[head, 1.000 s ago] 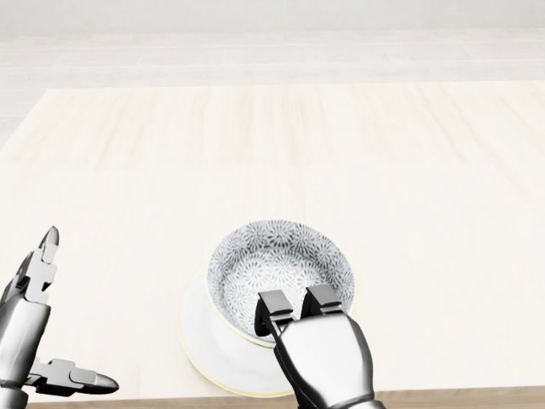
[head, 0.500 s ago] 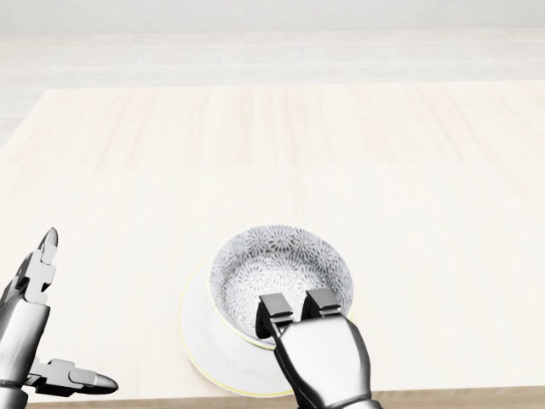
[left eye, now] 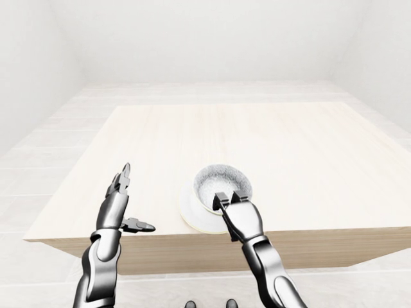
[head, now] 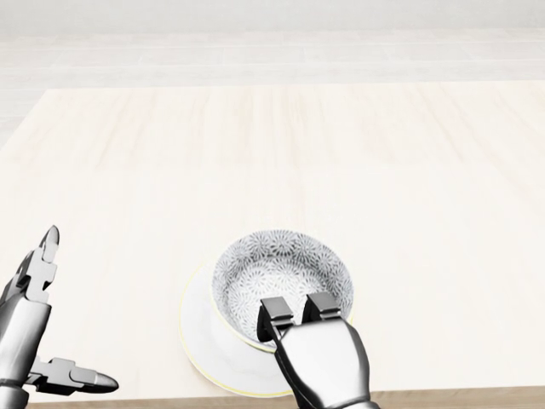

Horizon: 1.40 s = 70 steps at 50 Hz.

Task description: Put the bowl on the plate.

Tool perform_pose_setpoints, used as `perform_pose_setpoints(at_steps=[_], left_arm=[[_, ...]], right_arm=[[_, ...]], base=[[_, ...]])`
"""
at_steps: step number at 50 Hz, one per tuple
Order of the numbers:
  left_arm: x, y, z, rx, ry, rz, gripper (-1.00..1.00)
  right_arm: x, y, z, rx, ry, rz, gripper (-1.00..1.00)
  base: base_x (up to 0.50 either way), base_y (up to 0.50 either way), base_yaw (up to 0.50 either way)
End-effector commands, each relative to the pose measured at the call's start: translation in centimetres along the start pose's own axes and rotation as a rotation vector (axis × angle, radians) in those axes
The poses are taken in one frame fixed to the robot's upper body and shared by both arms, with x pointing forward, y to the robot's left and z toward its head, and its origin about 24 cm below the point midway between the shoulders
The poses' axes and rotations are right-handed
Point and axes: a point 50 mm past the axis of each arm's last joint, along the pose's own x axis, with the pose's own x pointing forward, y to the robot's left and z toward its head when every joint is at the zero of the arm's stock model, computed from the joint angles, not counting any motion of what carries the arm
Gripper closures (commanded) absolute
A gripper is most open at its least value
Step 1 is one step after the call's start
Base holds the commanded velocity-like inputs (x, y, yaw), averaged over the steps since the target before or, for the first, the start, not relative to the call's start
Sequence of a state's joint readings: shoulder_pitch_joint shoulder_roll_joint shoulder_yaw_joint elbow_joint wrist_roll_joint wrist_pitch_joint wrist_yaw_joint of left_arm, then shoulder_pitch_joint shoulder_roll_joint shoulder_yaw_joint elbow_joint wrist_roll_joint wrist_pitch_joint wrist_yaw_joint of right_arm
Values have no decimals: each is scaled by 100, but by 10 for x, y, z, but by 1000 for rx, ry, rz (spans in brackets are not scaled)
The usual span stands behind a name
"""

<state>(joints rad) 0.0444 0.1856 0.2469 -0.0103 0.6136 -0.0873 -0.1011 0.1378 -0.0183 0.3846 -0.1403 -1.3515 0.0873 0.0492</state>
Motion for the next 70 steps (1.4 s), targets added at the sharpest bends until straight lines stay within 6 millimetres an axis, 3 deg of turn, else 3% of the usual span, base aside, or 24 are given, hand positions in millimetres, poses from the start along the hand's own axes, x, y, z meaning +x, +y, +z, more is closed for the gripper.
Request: perform_pose_setpoints(at_steps=[1,43,70], left_arm=[[0,2,3,5,-12,2,-100],[-1,3,2,6,-8,3,-100],[0,1,-1,2,3,1,-100]], right_arm=[[1,-1,1,-20,-2,-27,100],[2,2,3,-29,-7,-16,100],[3,1,3,-26,-9,-15,87]], base=[[0,0,0],[0,0,0],[0,0,0]])
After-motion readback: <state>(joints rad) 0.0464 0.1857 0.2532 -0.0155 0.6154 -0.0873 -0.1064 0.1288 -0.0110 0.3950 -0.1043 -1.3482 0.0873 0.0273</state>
